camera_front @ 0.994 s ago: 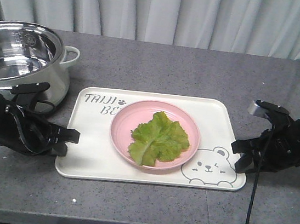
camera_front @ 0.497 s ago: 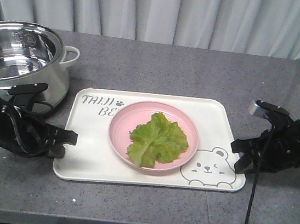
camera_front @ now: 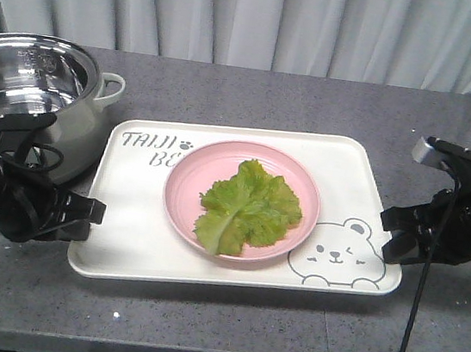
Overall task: Transfer vegetables to tray and serve
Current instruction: 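Lift the tray with both grippers toward the robot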
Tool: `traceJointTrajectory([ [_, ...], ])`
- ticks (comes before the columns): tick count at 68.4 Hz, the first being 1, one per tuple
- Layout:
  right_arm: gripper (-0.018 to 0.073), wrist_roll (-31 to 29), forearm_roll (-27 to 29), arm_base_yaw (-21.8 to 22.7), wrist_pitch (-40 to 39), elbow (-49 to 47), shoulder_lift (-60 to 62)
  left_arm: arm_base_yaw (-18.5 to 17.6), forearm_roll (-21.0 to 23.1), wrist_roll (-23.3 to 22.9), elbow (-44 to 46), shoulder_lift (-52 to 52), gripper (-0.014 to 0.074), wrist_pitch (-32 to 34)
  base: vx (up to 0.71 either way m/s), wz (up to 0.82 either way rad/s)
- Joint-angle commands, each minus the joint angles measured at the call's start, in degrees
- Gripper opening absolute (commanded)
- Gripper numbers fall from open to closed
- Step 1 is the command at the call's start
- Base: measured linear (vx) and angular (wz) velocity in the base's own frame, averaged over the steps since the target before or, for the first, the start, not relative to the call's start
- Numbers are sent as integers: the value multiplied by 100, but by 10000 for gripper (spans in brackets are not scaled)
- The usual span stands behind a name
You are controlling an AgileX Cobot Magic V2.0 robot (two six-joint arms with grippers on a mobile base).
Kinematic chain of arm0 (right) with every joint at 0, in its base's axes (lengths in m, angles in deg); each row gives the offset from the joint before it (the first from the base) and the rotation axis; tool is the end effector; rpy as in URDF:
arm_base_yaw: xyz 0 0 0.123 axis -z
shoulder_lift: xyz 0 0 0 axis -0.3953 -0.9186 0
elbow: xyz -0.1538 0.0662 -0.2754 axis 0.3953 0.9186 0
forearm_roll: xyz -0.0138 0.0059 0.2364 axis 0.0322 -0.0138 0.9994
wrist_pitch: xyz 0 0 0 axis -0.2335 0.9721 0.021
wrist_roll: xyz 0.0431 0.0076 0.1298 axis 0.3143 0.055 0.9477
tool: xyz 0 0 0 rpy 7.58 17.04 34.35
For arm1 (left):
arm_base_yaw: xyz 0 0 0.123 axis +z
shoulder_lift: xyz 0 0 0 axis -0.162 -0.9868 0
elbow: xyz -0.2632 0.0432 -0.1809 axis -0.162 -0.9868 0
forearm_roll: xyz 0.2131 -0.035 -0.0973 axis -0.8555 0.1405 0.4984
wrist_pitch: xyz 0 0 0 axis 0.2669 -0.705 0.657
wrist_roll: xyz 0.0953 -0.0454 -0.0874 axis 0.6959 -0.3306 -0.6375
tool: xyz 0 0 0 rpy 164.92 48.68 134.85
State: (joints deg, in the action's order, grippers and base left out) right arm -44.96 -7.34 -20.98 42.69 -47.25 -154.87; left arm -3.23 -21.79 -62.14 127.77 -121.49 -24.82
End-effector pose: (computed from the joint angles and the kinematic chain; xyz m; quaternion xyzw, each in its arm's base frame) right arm 0.2972 0.0463 0.2660 -0.0879 0.9649 0.2021 0.1430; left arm 0.2571 -0.1000 0.2571 0.0416 0.9574 -0.1977 0.2064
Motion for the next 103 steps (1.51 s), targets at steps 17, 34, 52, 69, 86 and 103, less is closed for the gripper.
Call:
traceJointTrajectory([
  [17,-4,40,375,2,521,-111,888,-42,193,186,166,796,-6,-458,0,0],
  [34,-4,-84,662,2,259,656,1450,-42,176,186,166,1224,-6,-832,0,0],
  [52,-4,-117,760,2,279,1039,1875,-42,-311,-218,147,1801,-6,-1108,0,0],
  [69,-4,-241,977,2,461,1043,2086,-42,-858,-761,139,2299,-6,-1436,0,0],
  [86,-4,-289,1048,-325,509,1043,2095,-42,-826,-926,-130,2905,-6,-1578,0,0],
  [103,-4,-228,1022,-528,341,1043,2095,-42,-823,-926,-583,3224,-6,-1401,0,0],
])
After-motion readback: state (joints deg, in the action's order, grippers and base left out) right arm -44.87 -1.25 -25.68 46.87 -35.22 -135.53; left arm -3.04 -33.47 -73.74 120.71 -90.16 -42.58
